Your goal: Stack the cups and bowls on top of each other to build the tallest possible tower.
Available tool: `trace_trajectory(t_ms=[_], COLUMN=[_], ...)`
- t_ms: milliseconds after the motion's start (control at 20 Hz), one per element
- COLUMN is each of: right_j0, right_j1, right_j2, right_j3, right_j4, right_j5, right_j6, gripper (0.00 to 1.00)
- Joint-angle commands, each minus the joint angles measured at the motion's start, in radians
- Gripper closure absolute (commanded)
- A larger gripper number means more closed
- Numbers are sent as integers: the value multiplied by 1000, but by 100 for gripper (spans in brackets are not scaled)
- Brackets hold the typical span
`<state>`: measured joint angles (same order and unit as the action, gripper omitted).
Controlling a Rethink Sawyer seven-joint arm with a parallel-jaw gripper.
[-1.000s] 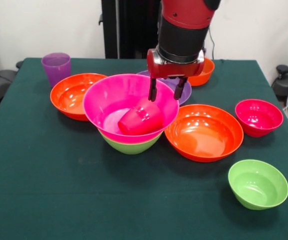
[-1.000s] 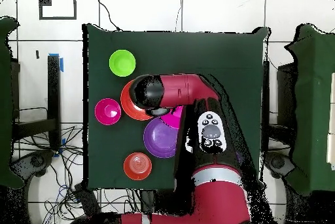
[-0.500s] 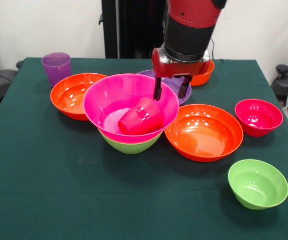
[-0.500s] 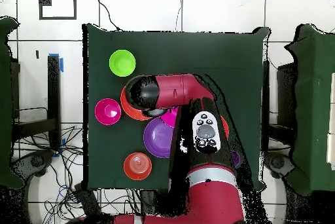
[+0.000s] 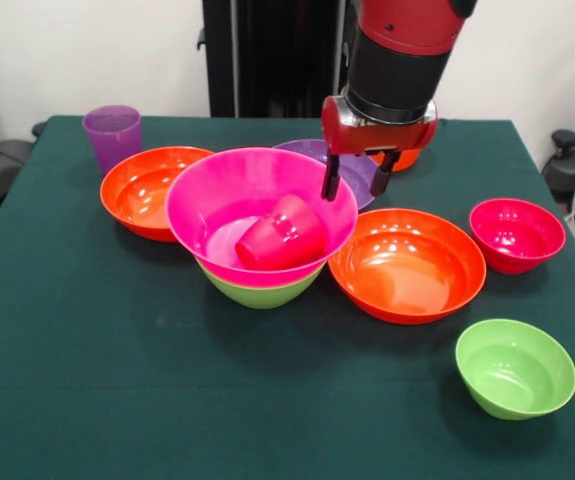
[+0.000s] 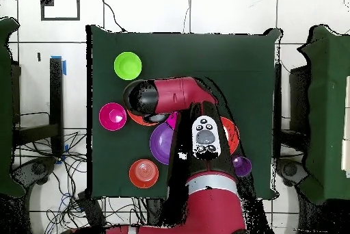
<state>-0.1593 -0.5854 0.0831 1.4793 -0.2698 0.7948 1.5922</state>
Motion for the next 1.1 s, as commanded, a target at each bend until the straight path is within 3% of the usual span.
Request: trace_trajectory(t_ms=[50,400,1100], right_j0=[10,-14,-72], right_j1=[54,22,4], right_j2=[17,23,53], right_j3=[-45,-99,-155], right_j4=[-81,-71,-84], right_j5=[42,144,234], right_j6=[-10,-72,-154], gripper=[0,0,0])
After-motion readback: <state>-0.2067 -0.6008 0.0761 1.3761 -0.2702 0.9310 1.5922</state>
